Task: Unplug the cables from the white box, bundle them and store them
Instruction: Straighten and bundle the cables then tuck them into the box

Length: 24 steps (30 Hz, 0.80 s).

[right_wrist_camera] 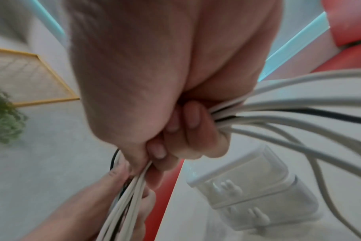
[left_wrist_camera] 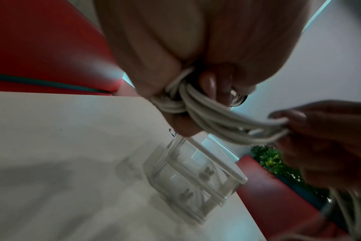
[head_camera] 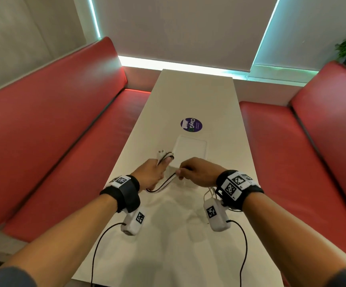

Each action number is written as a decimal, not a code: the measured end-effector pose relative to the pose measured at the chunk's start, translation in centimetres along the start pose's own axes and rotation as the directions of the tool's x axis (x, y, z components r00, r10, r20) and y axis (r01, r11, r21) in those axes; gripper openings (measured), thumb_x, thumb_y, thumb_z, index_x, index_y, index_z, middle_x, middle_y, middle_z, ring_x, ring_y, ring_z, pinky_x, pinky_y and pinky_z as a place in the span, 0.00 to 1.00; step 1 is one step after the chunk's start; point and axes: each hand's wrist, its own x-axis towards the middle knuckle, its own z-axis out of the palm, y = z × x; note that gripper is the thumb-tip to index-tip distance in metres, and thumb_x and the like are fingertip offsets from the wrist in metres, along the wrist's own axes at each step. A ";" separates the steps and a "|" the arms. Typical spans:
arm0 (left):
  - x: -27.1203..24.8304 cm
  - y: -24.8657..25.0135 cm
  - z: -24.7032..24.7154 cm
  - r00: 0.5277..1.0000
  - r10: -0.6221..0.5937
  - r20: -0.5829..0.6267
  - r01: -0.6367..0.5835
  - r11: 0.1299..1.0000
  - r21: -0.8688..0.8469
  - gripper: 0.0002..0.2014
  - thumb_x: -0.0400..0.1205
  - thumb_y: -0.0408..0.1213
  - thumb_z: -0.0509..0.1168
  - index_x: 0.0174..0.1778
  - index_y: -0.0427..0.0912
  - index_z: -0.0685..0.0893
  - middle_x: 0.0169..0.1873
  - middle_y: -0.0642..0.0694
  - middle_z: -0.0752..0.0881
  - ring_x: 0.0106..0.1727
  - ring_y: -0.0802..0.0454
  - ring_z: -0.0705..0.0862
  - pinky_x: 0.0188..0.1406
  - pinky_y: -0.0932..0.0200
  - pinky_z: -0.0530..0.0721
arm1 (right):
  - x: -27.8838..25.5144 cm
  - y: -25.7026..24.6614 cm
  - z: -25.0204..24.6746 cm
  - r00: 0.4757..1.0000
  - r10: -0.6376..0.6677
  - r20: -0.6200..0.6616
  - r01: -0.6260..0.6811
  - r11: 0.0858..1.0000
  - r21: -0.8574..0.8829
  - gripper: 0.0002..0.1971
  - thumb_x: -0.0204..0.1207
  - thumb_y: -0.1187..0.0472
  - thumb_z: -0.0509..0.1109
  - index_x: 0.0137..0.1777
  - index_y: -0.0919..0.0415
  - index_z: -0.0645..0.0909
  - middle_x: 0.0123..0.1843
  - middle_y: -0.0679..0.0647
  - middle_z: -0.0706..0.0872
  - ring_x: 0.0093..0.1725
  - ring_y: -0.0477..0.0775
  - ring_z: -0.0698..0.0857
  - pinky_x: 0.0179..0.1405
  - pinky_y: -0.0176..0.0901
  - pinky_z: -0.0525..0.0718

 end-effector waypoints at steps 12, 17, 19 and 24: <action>-1.2 -0.1 2.4 0.980 0.115 0.164 -0.150 0.964 0.221 0.19 0.86 0.56 0.60 0.43 0.41 0.79 0.26 0.51 0.77 0.28 0.53 0.71 0.36 0.56 0.72 | 0.6 -1.0 0.2 0.974 0.195 -0.111 -0.042 0.646 0.762 0.01 0.82 0.61 0.55 0.51 0.54 0.66 0.36 0.56 0.74 0.31 0.51 0.68 0.24 0.42 0.65; -1.3 0.2 2.3 0.975 0.112 0.190 -0.144 0.976 0.164 0.17 0.89 0.53 0.56 0.38 0.48 0.75 0.28 0.44 0.73 0.27 0.52 0.68 0.33 0.53 0.68 | 0.1 -0.7 -0.2 0.985 0.167 -0.045 -0.076 0.654 0.752 0.11 0.81 0.69 0.59 0.59 0.56 0.66 0.33 0.56 0.79 0.28 0.51 0.72 0.26 0.43 0.72; -1.3 0.2 1.9 0.973 0.111 0.203 -0.153 0.967 0.203 0.20 0.89 0.52 0.55 0.36 0.47 0.80 0.31 0.44 0.81 0.31 0.51 0.75 0.41 0.54 0.74 | -0.1 -0.5 -0.4 0.992 0.126 -0.019 -0.073 0.684 0.726 0.13 0.81 0.69 0.61 0.62 0.58 0.67 0.36 0.57 0.83 0.30 0.52 0.76 0.31 0.46 0.79; -1.1 0.1 0.9 0.981 0.098 0.170 -0.124 0.981 0.150 0.24 0.90 0.52 0.55 0.41 0.40 0.88 0.38 0.46 0.92 0.40 0.49 0.86 0.49 0.54 0.83 | -0.5 0.8 0.1 0.995 0.094 -0.025 -0.057 0.778 0.626 0.11 0.84 0.60 0.67 0.63 0.59 0.72 0.40 0.56 0.88 0.33 0.53 0.84 0.36 0.47 0.85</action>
